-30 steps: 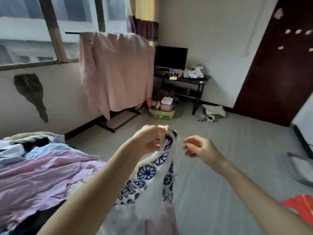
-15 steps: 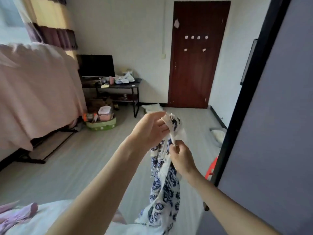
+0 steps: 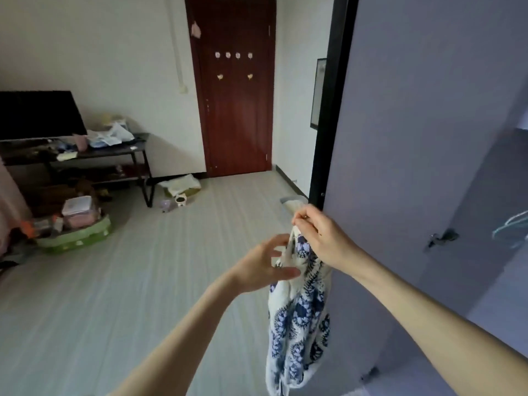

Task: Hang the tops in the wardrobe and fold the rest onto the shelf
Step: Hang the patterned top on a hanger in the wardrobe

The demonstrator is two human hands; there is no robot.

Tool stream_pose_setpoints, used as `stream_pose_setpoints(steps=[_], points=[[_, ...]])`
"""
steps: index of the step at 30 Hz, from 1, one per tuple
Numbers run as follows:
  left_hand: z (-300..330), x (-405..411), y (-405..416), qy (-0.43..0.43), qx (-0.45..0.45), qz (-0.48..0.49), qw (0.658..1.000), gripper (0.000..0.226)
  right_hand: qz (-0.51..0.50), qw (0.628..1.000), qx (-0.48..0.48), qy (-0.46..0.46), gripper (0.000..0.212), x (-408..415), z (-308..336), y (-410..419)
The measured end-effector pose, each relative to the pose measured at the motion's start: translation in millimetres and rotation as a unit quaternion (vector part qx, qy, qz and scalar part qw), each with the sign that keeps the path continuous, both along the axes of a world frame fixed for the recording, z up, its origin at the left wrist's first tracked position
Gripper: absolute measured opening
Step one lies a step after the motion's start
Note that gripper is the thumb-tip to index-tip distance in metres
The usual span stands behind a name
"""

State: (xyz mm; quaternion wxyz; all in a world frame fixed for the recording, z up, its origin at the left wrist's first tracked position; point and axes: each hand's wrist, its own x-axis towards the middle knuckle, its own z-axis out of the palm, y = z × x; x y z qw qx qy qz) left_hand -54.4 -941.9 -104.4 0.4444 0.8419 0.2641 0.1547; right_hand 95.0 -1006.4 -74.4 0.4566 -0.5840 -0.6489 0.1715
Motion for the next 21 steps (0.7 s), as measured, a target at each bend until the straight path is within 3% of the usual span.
stream_pose_setpoints(steps=[4,7,12,14,18,21], points=[[-11,30,-15,-0.076,-0.004,-0.011,0.997,0.027,-0.012,0.997,-0.05,0.05,0.019,18,8,-27],[-11,53,-20,-0.087,0.03,-0.03,0.995,0.024,-0.057,0.996,-0.068,0.032,0.029,35,9,-57],[-2,90,-39,-0.101,0.175,0.043,0.978,0.03,-0.17,0.98,-0.068,-0.072,0.027,63,0,-102],[5,109,-53,-0.109,0.209,0.035,0.971,0.03,-0.258,0.956,-0.064,-0.128,0.024,80,-7,-125],[20,147,-88,-0.132,0.235,-0.008,0.963,0.035,-0.428,0.869,-0.054,-0.245,0.016,115,-21,-173],[31,173,-97,-0.158,0.207,0.003,0.965,0.036,-0.486,0.827,-0.135,-0.248,0.024,145,-34,-206]])
